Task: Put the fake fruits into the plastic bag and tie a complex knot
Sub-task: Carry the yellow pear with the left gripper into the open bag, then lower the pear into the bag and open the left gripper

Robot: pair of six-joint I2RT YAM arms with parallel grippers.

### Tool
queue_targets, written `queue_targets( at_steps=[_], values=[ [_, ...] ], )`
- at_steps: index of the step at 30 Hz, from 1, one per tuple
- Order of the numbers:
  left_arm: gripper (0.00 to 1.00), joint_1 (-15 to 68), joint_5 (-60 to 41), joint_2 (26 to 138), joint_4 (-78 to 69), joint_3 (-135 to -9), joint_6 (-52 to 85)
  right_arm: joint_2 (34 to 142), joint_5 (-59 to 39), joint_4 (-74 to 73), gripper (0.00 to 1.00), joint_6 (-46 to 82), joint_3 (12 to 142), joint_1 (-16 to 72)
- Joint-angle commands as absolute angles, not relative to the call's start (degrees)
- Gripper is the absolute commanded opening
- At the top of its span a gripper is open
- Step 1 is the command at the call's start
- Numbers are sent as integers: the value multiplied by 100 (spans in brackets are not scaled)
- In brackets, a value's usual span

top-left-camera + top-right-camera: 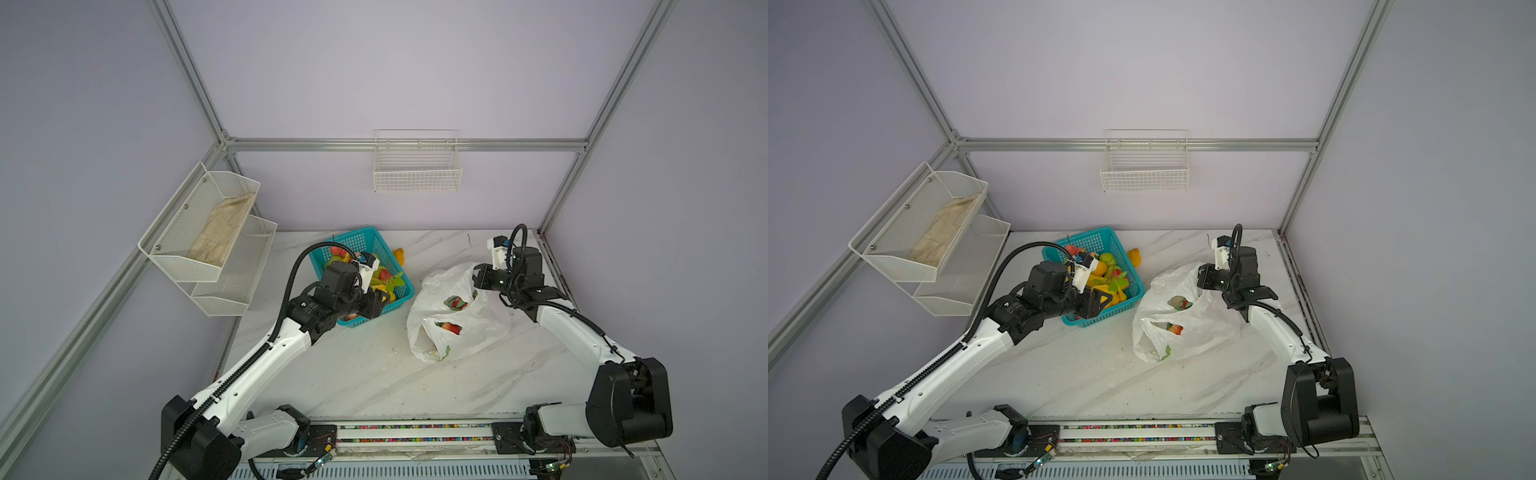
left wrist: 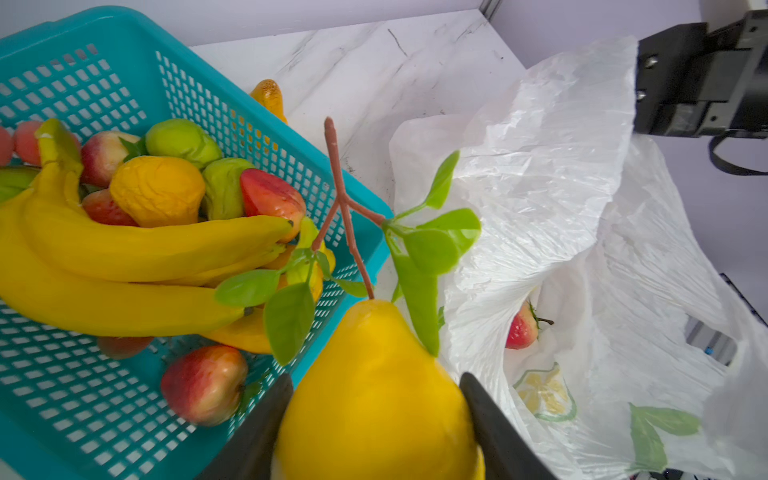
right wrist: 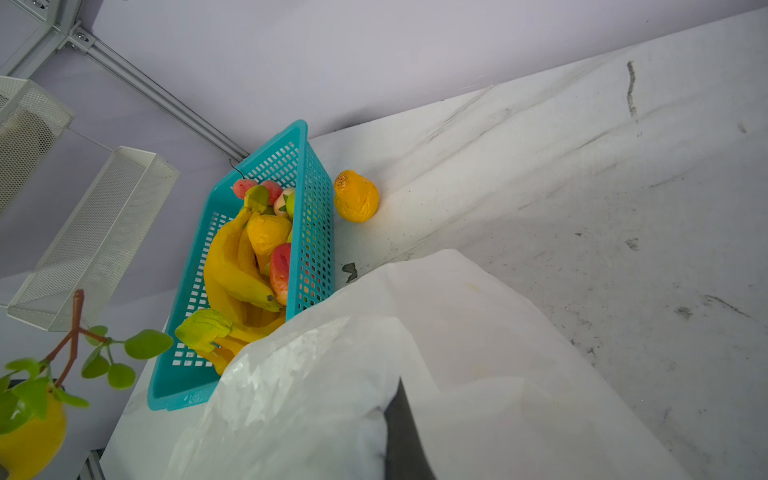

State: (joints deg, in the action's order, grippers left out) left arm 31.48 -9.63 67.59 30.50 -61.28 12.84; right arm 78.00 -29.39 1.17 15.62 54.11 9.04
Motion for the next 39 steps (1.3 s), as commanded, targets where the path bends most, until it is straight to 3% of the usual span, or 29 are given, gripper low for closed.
queue_targets(
  at_steps=[1, 14, 25, 32, 39],
  values=[
    [42, 3537, -1673, 6539, 2597, -5882, 810, 7644, -2887, 148, 0, 1625, 5449, 896],
    [41, 4811, -1977, 7384, 2576, -6155, 21, 7548, -3094, 222, 0, 1735, 5524, 891],
    [43, 5186, -2165, 8836, 2270, -7069, -144, 7199, -3534, 25, 0, 2112, 5239, 905],
    [44, 5231, -1764, 9597, 1517, -7424, 475, 7036, -3398, 66, 0, 2146, 5126, 906],
    [53, 5344, -1416, 9739, 558, -7078, 1019, 7017, -3190, 197, 0, 2038, 5149, 912]
  ],
)
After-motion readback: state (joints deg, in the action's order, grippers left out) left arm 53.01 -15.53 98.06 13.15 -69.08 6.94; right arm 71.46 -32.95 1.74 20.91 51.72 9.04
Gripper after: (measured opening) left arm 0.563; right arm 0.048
